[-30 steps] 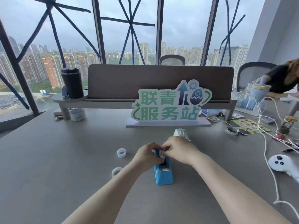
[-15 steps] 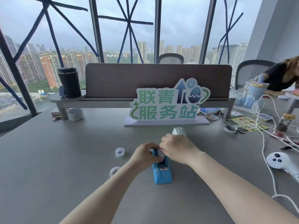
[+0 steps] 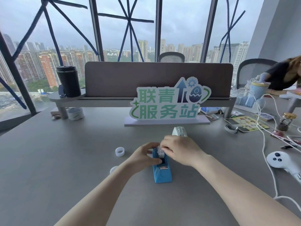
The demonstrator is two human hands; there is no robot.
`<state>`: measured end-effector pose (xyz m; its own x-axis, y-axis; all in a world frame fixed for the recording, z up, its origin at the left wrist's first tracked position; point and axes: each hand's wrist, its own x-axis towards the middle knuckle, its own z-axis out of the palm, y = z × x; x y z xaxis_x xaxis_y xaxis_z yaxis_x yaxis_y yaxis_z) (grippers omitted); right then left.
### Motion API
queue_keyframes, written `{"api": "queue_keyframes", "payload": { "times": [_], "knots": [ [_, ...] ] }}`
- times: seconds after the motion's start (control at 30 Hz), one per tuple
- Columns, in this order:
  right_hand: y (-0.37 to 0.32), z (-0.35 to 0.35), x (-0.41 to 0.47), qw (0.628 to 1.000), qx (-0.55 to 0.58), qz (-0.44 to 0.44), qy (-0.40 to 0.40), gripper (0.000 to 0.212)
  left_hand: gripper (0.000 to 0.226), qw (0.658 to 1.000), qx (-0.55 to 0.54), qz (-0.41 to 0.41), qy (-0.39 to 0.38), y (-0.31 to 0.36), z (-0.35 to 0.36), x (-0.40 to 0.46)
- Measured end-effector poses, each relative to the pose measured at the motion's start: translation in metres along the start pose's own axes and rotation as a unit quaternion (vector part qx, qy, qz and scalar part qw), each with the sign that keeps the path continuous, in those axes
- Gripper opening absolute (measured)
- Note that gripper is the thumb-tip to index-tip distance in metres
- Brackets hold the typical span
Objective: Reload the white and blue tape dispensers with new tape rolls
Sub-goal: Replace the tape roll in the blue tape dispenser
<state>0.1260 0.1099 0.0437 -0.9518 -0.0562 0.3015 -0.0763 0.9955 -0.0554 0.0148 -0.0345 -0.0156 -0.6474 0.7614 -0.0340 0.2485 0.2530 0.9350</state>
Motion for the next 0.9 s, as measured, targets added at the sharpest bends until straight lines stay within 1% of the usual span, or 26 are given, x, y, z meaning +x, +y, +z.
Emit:
{"api": "queue_keyframes", "payload": {
  "times": [0.1,0.17,0.23,0.3,0.33,0.47,0.53,0.73,0.9],
  "knots": [
    [-0.001,-0.003,-0.005,1.0,0.001,-0.004,0.005,0.023,0.059,1.0,-0.012,0.0,-0.02,-0.002,-0.005,-0.004],
    [-0.003,-0.003,-0.01,1.0,-0.005,-0.009,0.003,0.022,0.055,0.999,-0.042,-0.005,-0.031,-0.002,-0.006,-0.006],
    [-0.005,-0.002,-0.013,1.0,-0.013,-0.011,0.01,0.022,0.057,0.996,-0.077,-0.013,-0.045,-0.001,-0.007,-0.008],
    [-0.006,0.001,-0.012,0.999,-0.019,-0.005,0.026,0.023,0.057,0.995,-0.087,-0.009,-0.053,0.002,-0.006,-0.01],
    [-0.007,0.002,-0.011,0.999,-0.023,0.0,0.034,0.023,0.054,0.996,-0.082,-0.007,-0.046,0.003,-0.004,-0.01],
    [-0.009,0.006,-0.006,0.998,-0.031,0.02,0.054,0.023,0.038,0.999,-0.006,0.013,0.036,0.001,0.003,-0.005],
    [-0.008,0.006,-0.004,0.997,-0.025,0.03,0.06,0.022,0.032,0.998,0.0,0.015,0.056,0.003,0.004,-0.003],
    [-0.007,0.01,0.003,0.997,-0.009,0.048,0.063,0.022,0.024,0.996,0.044,0.037,0.074,0.005,0.004,-0.002],
    [-0.006,0.011,0.005,0.997,-0.003,0.055,0.06,0.024,0.032,0.992,0.078,0.057,0.076,0.001,0.002,-0.004]
  ]
}}
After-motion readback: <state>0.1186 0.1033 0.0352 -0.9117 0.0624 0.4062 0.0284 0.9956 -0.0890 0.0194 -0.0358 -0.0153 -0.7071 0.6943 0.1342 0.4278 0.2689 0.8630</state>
